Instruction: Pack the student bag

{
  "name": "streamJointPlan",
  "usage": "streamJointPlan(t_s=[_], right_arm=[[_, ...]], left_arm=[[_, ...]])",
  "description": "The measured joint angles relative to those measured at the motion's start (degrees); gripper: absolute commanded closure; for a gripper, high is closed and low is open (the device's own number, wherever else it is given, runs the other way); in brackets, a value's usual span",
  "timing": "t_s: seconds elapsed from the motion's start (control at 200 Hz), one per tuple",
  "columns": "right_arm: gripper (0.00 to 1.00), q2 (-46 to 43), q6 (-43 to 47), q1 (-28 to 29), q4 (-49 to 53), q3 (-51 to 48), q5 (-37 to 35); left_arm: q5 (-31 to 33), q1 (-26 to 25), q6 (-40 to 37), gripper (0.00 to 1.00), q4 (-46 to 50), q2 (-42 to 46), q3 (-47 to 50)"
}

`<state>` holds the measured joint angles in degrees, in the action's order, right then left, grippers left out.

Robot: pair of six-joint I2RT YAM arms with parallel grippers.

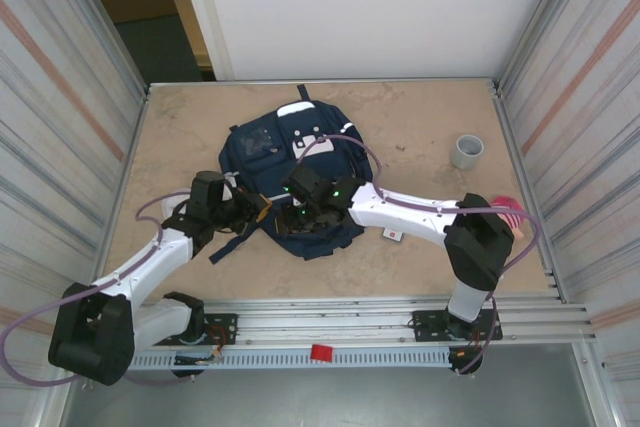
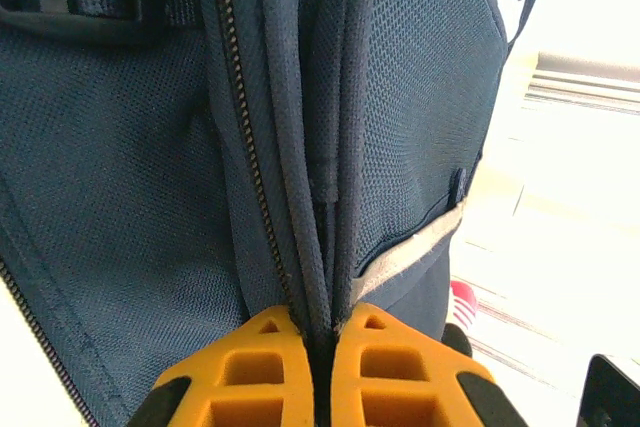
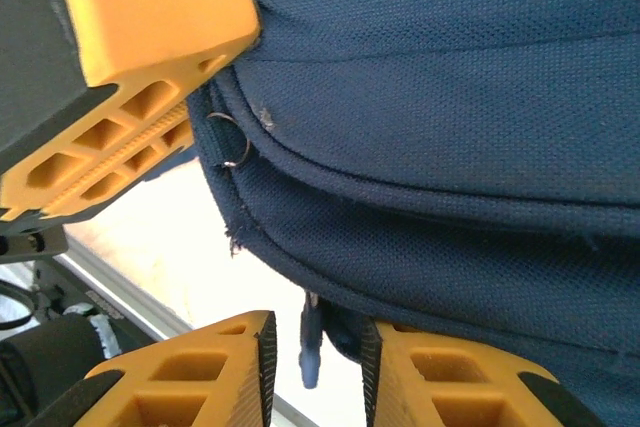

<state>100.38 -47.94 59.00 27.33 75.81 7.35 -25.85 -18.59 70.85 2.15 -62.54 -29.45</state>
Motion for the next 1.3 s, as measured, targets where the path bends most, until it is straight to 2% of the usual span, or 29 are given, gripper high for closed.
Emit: streamJointPlan(t_s=[0.115,0.225,0.366,0.481,0.611,0.807,1.112,1.198,1.238,1.298], right_arm=[[0.64,1.07,0.0,0.52,1.9,1.51,-1.42],[0.63,1.31,0.15,1.09,1.95,1.86,-2.36],[0.72,1.36,-1.36,1.95,2.34,1.99,-5.2],[0.9,1.46,-2.82,2.19,2.34,1.97,-7.34],[1.0,1.51,-4.2,2.71,3.08,2.14,-9.79],[1.0,-0.07,-4.02,2.99,6.32,3.06,-11.89],[1.0,-0.66,-2.19,0.26,18.73,6.82,-10.84],[0.81,-0.68,-2.12,0.22,17.59,6.4,-8.98],[0.69,-0.81,-2.08,0.28,15.89,5.64,-8.13],[0.59,-1.36,-2.86,0.26,12.72,3.43,-6.73]], left_arm=[[0.31,-0.33,0.39,1.0,0.0,0.0,-0.11],[0.5,-0.57,1.29,1.0,-0.07,0.0,-0.17],[1.73,-1.55,2.99,1.0,-0.39,0.0,-0.22],[2.82,-2.4,4.37,1.0,-0.76,0.0,-0.22],[3.41,-2.84,4.42,1.0,-0.57,0.0,-0.28],[3.37,-2.73,0.13,1.0,3.21,0.0,-2.32],[3.5,-1.73,-4.66,1.0,6.95,0.0,-2.82],[3.28,-1.73,-4.11,1.0,6.64,0.0,-2.78],[2.93,-1.73,-3.17,1.0,6.03,0.0,-2.67],[2.34,-1.75,-1.09,1.0,4.46,0.0,-2.05]])
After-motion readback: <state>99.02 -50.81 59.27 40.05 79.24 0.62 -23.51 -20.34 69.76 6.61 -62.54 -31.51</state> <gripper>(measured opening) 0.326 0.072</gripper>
